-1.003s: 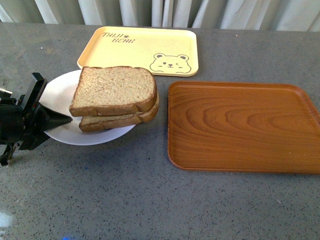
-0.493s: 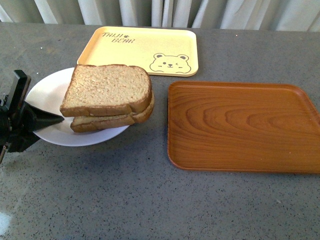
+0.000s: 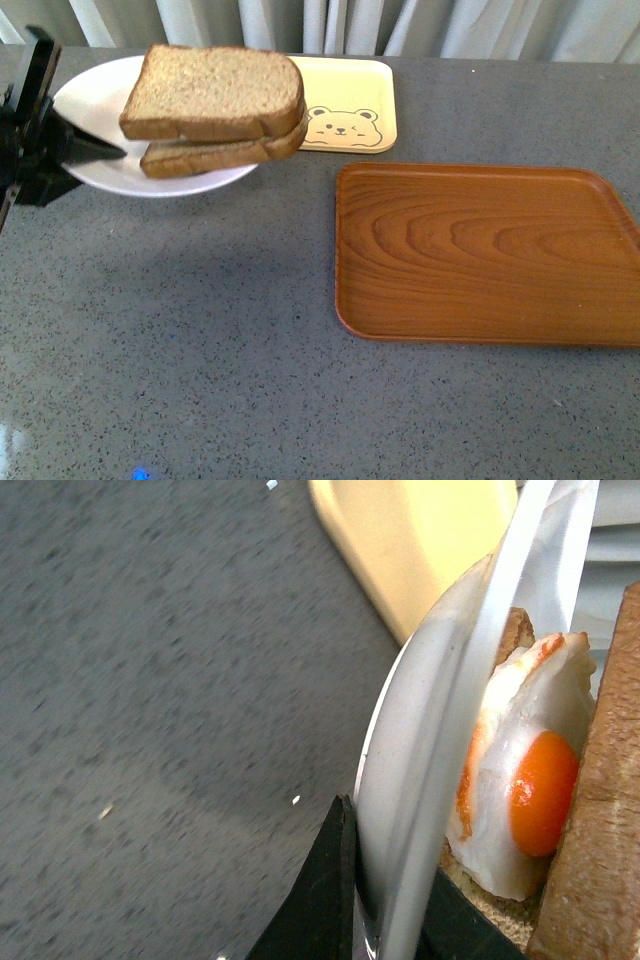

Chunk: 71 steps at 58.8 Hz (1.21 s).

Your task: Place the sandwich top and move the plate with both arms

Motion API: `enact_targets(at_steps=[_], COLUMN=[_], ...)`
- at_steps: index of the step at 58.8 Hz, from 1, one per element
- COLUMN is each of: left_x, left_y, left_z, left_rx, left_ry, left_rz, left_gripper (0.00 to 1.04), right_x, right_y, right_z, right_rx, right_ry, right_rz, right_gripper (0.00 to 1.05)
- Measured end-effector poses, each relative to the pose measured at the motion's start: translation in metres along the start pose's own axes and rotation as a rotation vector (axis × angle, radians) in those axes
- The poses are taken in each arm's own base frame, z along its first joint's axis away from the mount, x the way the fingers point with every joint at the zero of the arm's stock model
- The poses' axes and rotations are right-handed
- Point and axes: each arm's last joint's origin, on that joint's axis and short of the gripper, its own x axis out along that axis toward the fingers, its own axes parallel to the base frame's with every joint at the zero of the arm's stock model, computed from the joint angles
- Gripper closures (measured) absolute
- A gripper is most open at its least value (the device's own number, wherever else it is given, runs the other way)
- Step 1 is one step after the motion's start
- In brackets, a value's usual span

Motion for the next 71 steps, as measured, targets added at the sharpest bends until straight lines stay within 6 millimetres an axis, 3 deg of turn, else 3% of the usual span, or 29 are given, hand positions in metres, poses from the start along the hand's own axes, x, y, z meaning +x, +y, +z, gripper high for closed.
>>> enact_targets(at_steps=[10,26,58,71], left_x=[0.029,0.082,0.156,0.174], left_y=[-0.027,-0.048,-0.047,-0.054], left_z=[0.017,0.027,0.052,0.065], left_rx=[0.042,0.065,0.080,0.110], left_ry=[0.015,0.069,0.120,0.129], left_rz=[-0.018,0.000,0.051,0.060], left_gripper=[1.03,1.03,1.03,1.03], right_x=[0.000,0.000,0.000,0.000], right_y=[0.000,0.000,0.000,0.000], right_z=[0.000,0.000,0.000,0.000], right_rx=[0.000,0.000,0.000,0.000], right_ry=[0.000,0.000,0.000,0.000], right_rz=[0.000,0.000,0.000,0.000], right_gripper=[0.09,0.09,0.09,0.09])
